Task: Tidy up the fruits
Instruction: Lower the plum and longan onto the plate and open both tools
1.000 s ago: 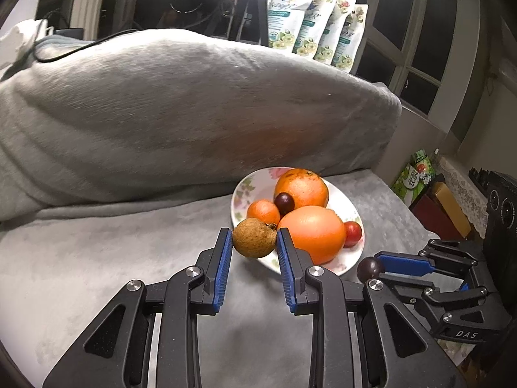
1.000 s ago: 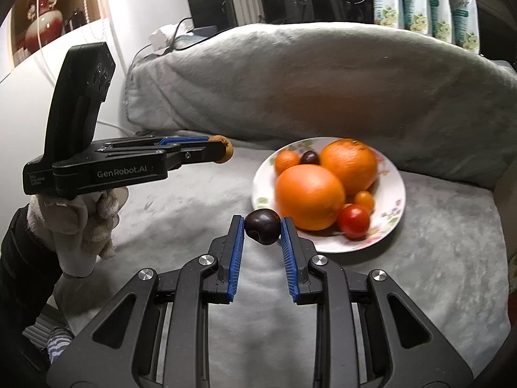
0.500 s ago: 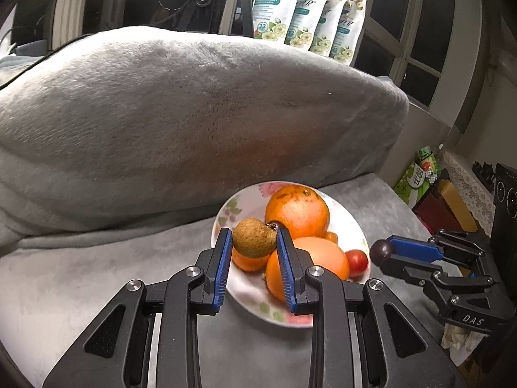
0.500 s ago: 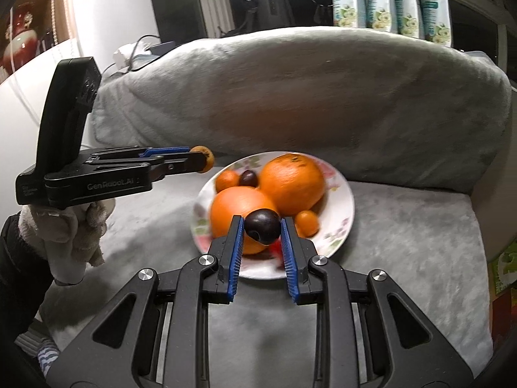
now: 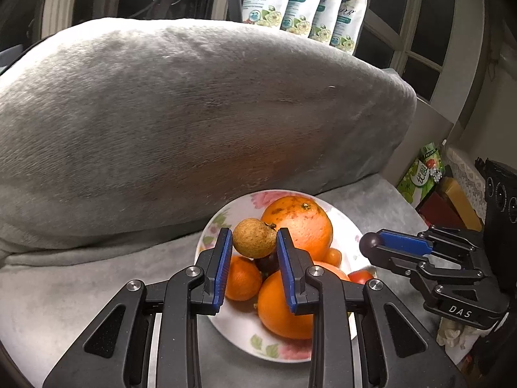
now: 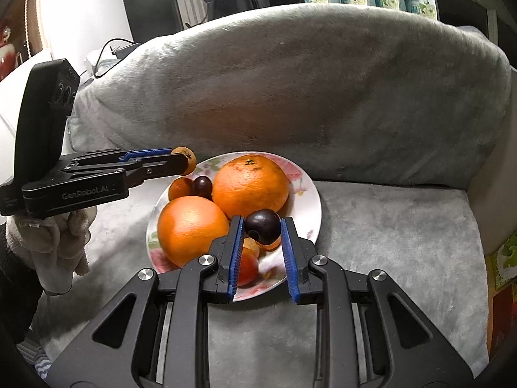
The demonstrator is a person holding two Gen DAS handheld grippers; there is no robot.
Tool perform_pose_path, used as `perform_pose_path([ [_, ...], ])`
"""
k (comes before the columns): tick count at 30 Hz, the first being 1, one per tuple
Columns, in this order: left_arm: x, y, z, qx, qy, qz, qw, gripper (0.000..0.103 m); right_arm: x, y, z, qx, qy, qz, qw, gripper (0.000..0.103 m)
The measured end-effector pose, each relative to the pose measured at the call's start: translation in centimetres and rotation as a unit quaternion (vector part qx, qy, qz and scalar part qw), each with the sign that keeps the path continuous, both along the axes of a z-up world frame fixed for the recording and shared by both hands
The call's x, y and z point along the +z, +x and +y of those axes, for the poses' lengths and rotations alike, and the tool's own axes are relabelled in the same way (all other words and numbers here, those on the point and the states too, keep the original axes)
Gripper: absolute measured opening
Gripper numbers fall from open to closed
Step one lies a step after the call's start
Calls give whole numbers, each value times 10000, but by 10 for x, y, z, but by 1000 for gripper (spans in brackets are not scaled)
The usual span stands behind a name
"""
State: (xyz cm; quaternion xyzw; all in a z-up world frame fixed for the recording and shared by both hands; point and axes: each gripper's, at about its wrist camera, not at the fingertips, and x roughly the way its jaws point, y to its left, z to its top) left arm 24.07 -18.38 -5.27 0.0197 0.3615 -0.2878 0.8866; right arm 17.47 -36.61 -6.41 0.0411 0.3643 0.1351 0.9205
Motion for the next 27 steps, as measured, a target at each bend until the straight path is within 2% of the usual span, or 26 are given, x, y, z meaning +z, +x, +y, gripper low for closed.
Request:
perform_pose_path([
  [27, 4, 5, -5, -81, -26, -36, 10000, 27, 0, 7, -1, 48, 62, 7, 10000, 25],
])
